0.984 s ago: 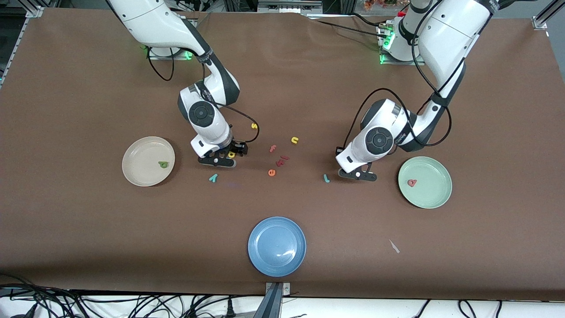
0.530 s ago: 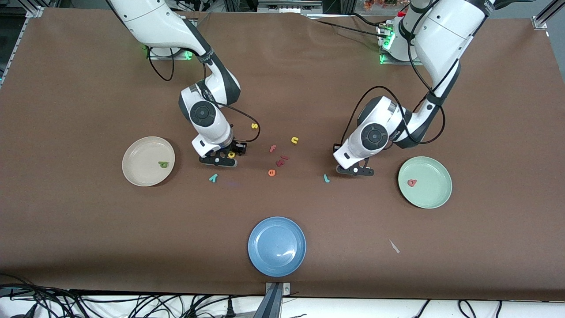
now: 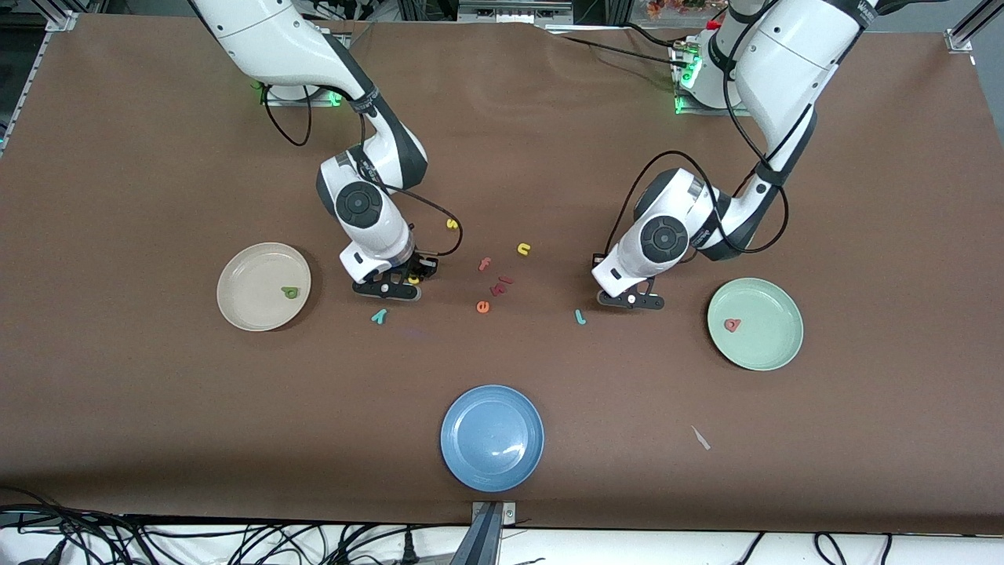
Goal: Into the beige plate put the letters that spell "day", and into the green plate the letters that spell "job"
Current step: 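Grasp yellow a with the right gripper while the left gripper grasps o, then release a over the white plate while the left gripper releases o, then reach the right gripper to cyan y while the left gripper reaches cyan l, then grasp y with the right gripper while the left gripper grasps l, then release y over the white plate while the left gripper carries l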
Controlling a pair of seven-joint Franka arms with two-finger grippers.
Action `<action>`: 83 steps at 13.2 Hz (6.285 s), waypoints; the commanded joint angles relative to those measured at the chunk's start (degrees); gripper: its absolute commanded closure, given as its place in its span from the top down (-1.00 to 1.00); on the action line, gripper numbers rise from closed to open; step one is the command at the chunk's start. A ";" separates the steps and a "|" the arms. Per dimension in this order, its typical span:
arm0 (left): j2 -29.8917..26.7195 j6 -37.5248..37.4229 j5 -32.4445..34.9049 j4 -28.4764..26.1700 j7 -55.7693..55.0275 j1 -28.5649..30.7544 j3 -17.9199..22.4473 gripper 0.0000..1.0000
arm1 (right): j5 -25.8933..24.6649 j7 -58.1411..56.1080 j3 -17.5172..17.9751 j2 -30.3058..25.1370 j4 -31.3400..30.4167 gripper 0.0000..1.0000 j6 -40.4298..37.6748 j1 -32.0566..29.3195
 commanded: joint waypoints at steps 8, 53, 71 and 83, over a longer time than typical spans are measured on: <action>-5.49 -13.71 0.15 7.57 21.88 9.58 1.62 -1.00 | -0.30 -22.86 -7.46 -6.57 4.20 -1.00 -21.80 -6.05; 12.61 -7.65 10.52 22.86 -19.90 1.79 -8.84 0.22 | 4.62 2.25 -4.49 5.90 6.98 -0.97 0.01 -3.32; 15.60 0.08 10.52 23.48 -20.17 1.53 -7.52 -0.09 | 4.00 -40.98 -19.51 -11.24 -9.19 -1.00 -8.61 -4.99; 12.45 -5.96 14.73 23.65 -16.49 2.75 -6.29 -1.00 | 4.53 -33.90 -18.47 -9.92 6.54 1.00 -29.25 -2.45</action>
